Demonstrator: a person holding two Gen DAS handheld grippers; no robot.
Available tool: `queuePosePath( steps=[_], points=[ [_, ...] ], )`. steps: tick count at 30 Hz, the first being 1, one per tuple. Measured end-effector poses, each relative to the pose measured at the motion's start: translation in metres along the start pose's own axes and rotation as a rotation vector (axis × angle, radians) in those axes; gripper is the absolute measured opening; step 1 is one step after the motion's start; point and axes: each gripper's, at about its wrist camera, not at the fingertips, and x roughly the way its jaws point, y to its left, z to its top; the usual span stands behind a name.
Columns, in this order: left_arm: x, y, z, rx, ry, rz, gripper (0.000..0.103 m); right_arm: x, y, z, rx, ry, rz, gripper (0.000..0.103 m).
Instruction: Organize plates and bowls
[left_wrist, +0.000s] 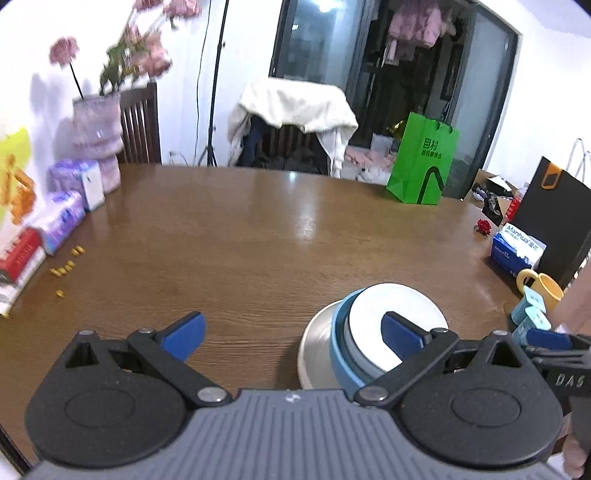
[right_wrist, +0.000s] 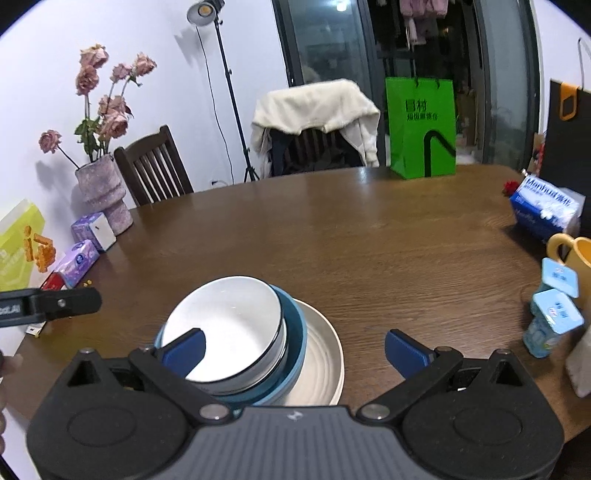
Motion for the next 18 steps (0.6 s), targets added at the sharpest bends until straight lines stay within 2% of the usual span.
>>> queuePosePath(
  steps=[7,13,18],
  points=[
    [-0.064,0.006,-0.032,0.028,-0.049,0.003,0.103,-0.062,0.024,-0.035,0.007,-0.049,-0.021,0.103],
    [-0.108,0.01,-0.063,0.053,-0.014,-0.008,0.103,-0.118,0.043,-0.073,0.018,-0.065,-0.06,0.103],
    [-0.14,0.012,-0.089,0.016,-0.022,0.035,0.103,-0.16,0.05,-0.102,0.001,-0.069,-0.073,0.103]
  ],
)
